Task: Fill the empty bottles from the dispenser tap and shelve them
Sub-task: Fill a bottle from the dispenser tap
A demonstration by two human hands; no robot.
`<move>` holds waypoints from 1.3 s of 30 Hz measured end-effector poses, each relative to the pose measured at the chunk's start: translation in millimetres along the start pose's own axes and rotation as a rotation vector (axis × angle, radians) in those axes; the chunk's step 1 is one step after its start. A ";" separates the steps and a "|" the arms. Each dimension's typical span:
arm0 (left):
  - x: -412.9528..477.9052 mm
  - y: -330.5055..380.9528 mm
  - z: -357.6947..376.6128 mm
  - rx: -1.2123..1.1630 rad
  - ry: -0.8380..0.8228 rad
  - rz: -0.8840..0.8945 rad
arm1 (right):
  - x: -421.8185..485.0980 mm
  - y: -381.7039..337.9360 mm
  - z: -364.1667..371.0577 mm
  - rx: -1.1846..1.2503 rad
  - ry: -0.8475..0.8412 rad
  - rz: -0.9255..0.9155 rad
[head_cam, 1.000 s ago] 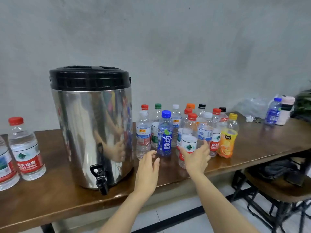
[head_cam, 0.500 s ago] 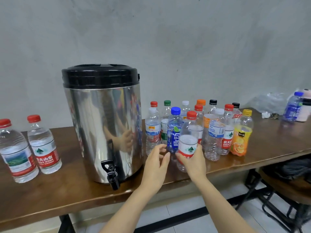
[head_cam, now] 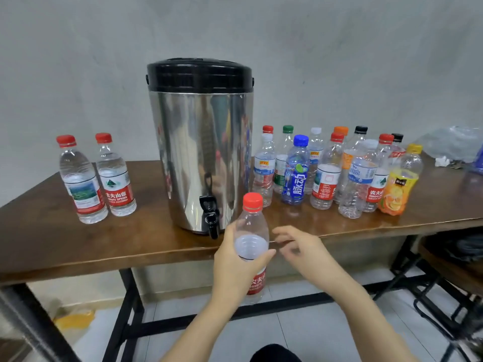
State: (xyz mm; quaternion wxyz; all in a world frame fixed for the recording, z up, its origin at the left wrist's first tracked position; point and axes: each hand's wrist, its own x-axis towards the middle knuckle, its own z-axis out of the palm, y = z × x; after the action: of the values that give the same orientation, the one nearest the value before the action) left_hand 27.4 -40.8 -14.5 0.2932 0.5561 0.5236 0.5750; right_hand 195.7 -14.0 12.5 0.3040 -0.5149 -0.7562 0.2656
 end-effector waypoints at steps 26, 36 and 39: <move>-23.3 -63.7 -75.5 0.156 -0.244 -0.158 | 41.8 -78.2 25.5 -0.174 -0.346 -0.407; -27.3 -67.2 -69.4 0.151 -0.185 -0.164 | 42.5 -77.4 28.9 -0.046 -0.235 -0.257; -34.1 -75.0 -67.8 0.116 -0.143 -0.222 | 52.7 -64.0 32.9 0.006 -0.063 -0.178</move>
State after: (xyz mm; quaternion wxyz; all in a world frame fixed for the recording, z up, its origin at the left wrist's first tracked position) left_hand -48.1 -69.9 -84.2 0.3589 0.5502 0.5921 0.4667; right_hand 117.1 11.7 45.9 0.3040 -0.4360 -0.8074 0.2561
